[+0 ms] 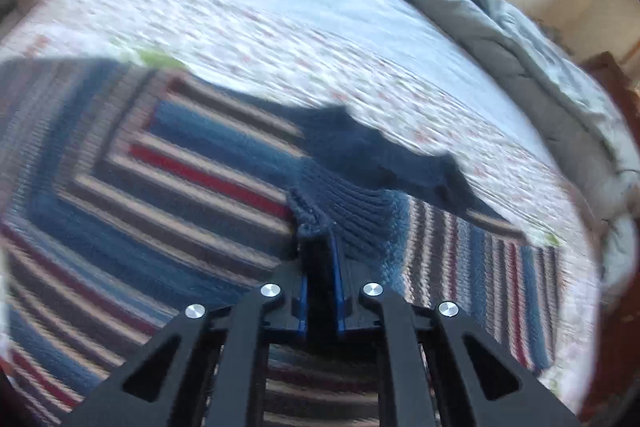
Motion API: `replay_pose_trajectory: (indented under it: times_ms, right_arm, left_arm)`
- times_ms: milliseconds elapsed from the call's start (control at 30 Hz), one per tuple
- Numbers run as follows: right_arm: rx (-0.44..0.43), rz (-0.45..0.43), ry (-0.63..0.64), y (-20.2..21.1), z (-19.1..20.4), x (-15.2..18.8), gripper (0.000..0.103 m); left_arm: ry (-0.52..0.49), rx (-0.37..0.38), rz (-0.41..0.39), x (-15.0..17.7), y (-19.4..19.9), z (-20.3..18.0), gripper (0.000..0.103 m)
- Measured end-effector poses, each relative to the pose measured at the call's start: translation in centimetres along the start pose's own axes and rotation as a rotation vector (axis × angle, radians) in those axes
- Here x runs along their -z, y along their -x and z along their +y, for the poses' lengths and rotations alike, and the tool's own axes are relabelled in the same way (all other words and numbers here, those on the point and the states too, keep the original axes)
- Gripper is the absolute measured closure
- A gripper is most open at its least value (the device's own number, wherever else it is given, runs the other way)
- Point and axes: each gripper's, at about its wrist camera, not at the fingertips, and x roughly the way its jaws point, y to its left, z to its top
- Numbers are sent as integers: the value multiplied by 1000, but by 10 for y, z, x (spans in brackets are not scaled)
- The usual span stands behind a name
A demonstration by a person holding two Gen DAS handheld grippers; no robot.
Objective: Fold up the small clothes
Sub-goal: 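Fold the sleeve across the sweater body with the right gripper, then release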
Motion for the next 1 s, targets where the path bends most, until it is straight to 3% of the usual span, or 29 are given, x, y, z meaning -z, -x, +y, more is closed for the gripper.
replay_pose_trajectory:
  times_ms: [67,133,400,467,500,533,600,767,933,1000]
  right_arm:
    - [14,14,-18,-6,-6,0,49]
    - [28,22,-19,-14,-8,1,49]
    - [40,26,23,-44,2,-25,50]
    - [13,32,18,-50,1,-28,62]
    - [8,48,18,-53,0,-28,78]
    - [9,65,11,-56,-2,-28,81]
    - [25,83,-9,-58,-7,-27,81]
    - [143,84,79,-51,10,-21,80]
    - [126,21,126,-17,32,-22,71]
    - [109,-5,161,-1,48,-19,63]
  left_arm:
    - [-11,-69,-3,-1,-8,9,93]
    - [-15,-37,27,1,-19,15,93]
    - [-73,-17,-9,4,-21,12,87]
    - [-78,-22,-7,5,-22,13,84]
    - [-81,-22,-6,7,-18,12,83]
    - [-85,-22,-6,9,-15,14,82]
    - [-99,-35,-3,11,-15,14,81]
    - [-133,-73,5,15,-11,11,77]
    - [-154,-68,2,21,26,33,51]
    - [-158,-89,-17,26,48,60,47]
